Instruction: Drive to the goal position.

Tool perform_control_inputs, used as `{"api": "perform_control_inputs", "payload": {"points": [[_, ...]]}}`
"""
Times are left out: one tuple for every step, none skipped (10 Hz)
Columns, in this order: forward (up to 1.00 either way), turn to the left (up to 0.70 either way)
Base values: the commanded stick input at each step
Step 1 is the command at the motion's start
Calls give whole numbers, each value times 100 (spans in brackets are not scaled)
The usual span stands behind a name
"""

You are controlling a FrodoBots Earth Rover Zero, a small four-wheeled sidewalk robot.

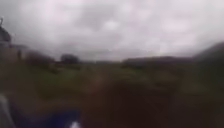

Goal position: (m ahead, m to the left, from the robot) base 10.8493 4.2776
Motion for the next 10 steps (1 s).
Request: {"api": "perform_control_inputs", "payload": {"points": [[70,1],[70,0],[70,0],[70,0],[70,0],[70,0],[70,0],[70,0],[70,0],[70,0]]}}
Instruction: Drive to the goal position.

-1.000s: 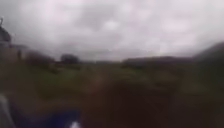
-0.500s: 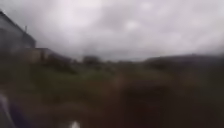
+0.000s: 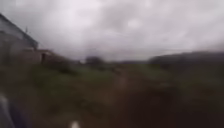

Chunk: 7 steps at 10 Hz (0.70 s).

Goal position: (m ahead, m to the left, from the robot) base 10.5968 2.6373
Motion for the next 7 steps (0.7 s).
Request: {"api": "perform_control_inputs", "payload": {"points": [[70,0],[57,0],[44,0],[31,0],[18,0],[5,0],[70,-35]]}}
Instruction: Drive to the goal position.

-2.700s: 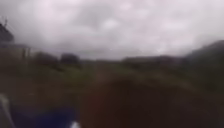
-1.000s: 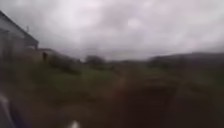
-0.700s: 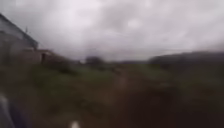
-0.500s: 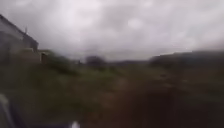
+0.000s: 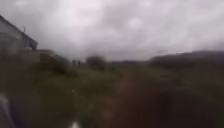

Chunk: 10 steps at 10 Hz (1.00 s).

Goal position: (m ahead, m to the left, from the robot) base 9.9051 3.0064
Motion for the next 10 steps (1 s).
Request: {"api": "perform_control_inputs", "payload": {"points": [[70,-35],[70,-35],[70,-35],[70,-35],[70,-21],[70,0],[70,0],[70,0],[70,0],[70,0]]}}
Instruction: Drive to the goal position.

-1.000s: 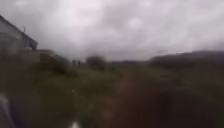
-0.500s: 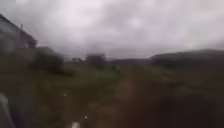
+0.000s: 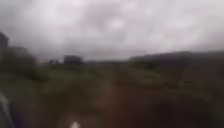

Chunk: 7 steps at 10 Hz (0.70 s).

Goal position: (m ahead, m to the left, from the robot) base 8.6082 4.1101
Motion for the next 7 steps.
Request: {"api": "perform_control_inputs", "payload": {"points": [[70,0],[70,0],[70,0],[70,0],[70,0],[70,0],[70,0]]}}
